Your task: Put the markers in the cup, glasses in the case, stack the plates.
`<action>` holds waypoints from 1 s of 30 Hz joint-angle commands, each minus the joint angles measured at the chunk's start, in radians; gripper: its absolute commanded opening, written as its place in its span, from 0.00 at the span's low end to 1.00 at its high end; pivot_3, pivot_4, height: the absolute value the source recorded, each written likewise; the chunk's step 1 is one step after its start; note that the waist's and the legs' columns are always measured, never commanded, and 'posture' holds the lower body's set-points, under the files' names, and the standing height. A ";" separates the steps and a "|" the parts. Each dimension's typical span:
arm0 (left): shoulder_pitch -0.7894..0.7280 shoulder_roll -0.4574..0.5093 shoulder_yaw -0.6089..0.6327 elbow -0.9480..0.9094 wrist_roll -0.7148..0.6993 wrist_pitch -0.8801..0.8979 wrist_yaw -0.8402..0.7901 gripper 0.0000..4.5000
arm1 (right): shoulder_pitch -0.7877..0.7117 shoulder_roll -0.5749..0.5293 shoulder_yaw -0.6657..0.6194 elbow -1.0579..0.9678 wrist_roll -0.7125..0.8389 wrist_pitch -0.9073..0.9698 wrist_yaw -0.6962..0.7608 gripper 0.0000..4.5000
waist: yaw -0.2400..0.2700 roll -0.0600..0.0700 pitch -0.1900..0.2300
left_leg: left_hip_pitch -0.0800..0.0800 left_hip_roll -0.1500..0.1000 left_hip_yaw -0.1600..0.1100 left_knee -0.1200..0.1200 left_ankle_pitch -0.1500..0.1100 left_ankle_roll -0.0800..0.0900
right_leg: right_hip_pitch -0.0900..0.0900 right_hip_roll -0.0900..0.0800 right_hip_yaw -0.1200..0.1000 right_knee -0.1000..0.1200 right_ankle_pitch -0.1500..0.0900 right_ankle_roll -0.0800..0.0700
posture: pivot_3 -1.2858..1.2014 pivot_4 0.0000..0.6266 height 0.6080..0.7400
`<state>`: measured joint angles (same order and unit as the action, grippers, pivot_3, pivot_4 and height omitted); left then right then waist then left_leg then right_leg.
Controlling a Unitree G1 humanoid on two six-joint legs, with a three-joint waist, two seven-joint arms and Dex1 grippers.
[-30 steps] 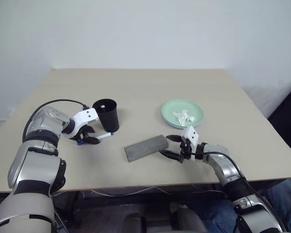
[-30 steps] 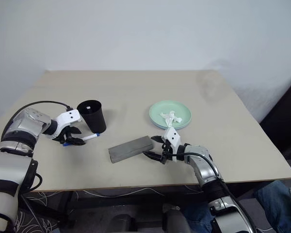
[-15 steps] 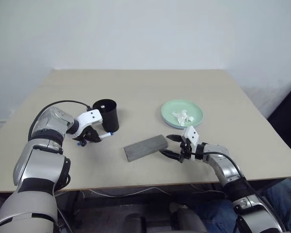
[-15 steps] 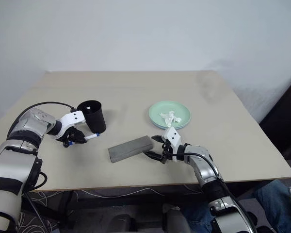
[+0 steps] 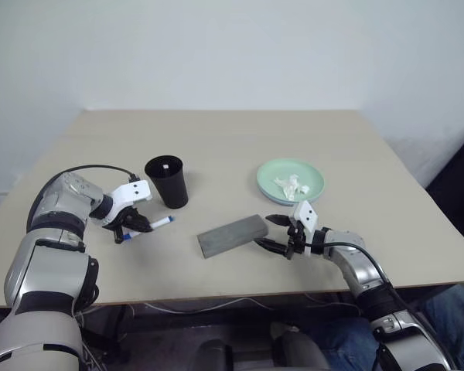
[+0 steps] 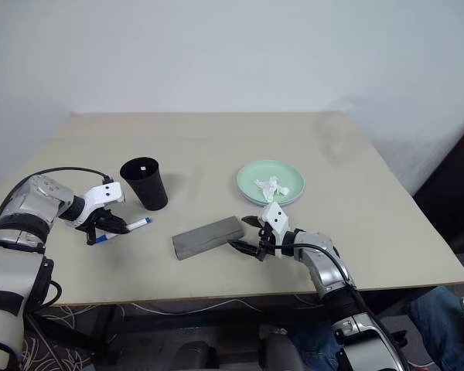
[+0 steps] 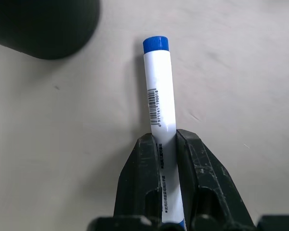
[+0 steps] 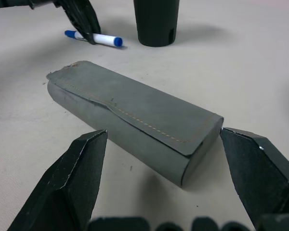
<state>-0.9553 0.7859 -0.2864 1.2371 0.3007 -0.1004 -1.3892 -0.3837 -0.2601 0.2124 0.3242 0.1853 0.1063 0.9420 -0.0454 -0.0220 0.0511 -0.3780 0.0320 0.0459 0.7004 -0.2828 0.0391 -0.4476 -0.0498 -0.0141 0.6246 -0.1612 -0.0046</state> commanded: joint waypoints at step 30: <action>0.171 -0.194 0.570 -0.767 -0.543 0.095 0.575 0.02 | -0.013 -0.011 -0.013 -0.042 0.012 0.001 0.022 0.90 | 0.000 0.000 0.000 | 0.002 -0.001 -0.002 0.001 0.000 0.000 | 0.003 0.001 0.000 0.000 0.001 0.001 | 0.52 0.00 0.86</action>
<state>-0.7759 0.5948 0.2648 0.4695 -0.2610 0.0616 -0.8713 -0.3772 -0.2672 0.2121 0.3144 0.1856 0.1134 0.9592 -0.0450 -0.0221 0.0510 -0.3758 0.0314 0.0445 0.7015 -0.2825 0.0391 -0.4445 -0.0493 -0.0137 0.6244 -0.1601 -0.0032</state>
